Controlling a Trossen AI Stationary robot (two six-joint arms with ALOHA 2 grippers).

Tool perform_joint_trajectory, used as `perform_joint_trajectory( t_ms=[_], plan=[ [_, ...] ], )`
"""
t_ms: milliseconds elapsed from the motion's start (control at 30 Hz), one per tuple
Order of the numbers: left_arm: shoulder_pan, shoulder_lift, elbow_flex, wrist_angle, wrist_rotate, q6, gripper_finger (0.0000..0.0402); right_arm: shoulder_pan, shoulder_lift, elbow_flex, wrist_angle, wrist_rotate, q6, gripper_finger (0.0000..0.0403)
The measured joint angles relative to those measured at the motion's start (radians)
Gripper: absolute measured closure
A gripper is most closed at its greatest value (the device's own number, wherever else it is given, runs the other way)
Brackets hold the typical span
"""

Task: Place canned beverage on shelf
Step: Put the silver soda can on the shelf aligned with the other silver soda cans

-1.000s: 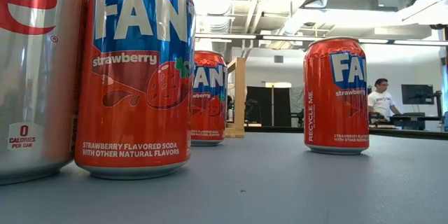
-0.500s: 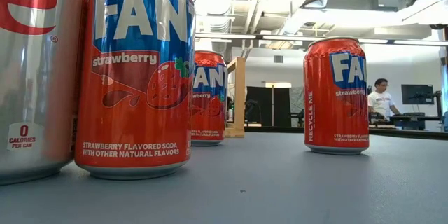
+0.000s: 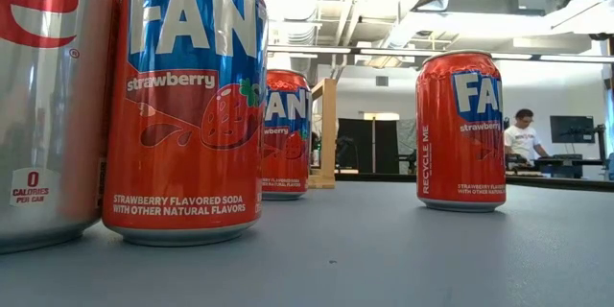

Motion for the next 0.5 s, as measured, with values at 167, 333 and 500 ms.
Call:
perform_joint_trajectory(
  t_ms=[167, 333, 500],
  plan=[
    [-0.211, -0.097, 0.000, -0.024, 0.100, -0.146, 0.0060, 0.000, 0.004, 0.000, 0.000, 0.000, 0.001, 0.0127],
    [-0.472, -0.113, -0.011, -0.023, 0.076, -0.269, 0.0060, 0.000, 0.008, -0.001, 0.000, 0.003, 0.001, 0.0127],
    [-0.739, -0.016, -0.011, 0.000, -0.096, -0.375, 0.0060, 0.000, 0.007, -0.001, 0.000, 0.007, 0.001, 0.0127]
  ],
)
